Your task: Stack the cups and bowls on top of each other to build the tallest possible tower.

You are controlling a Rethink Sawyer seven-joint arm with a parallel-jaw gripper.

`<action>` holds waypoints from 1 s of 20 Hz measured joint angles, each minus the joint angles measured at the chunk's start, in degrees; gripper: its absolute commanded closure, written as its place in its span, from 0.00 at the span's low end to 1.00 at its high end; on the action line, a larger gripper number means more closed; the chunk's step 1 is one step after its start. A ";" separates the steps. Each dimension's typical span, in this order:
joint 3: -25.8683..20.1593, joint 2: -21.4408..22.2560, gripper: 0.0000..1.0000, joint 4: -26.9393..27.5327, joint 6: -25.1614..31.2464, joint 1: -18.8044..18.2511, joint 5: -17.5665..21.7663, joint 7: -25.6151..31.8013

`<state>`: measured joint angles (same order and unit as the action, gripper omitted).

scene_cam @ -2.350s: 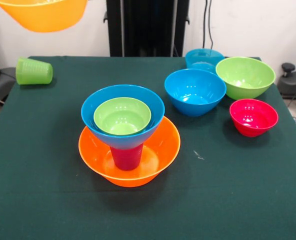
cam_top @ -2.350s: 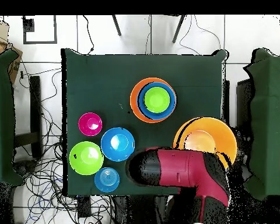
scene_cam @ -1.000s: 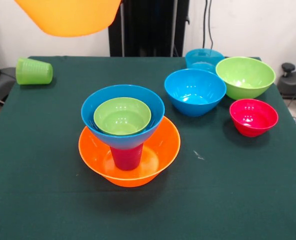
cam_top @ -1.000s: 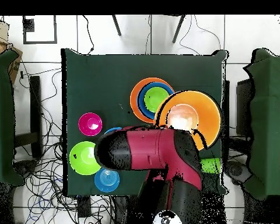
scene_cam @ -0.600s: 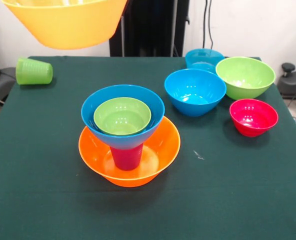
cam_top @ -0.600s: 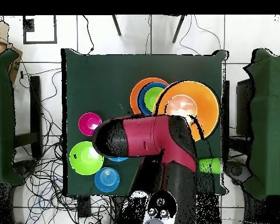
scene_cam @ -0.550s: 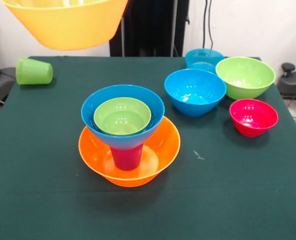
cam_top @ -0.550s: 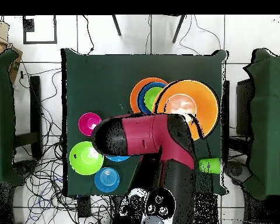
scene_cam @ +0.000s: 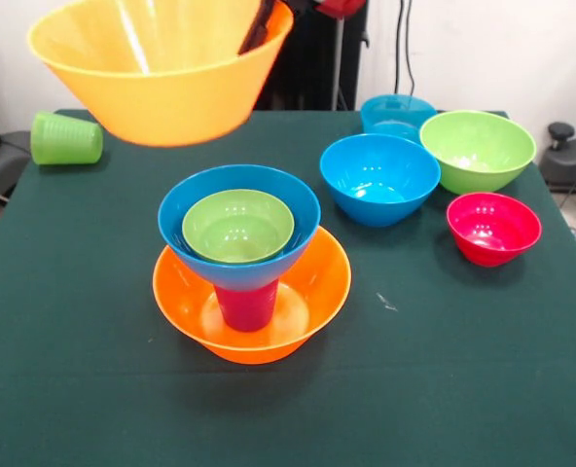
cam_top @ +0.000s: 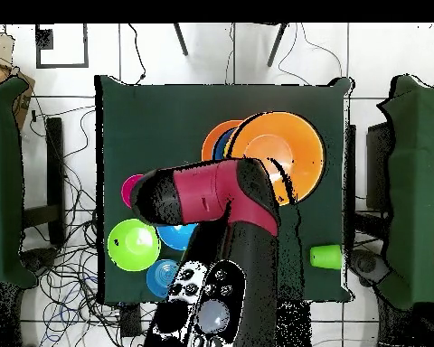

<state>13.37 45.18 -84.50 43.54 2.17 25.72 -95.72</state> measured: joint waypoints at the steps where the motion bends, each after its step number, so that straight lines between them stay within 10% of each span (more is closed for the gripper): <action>1: 0.07 -0.53 1.00 0.32 0.00 0.26 -0.11 -0.35; 20: 1.48 -3.77 1.00 1.73 -0.01 3.05 -1.88 -5.00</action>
<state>14.86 41.42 -82.76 43.53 5.22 23.84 -100.73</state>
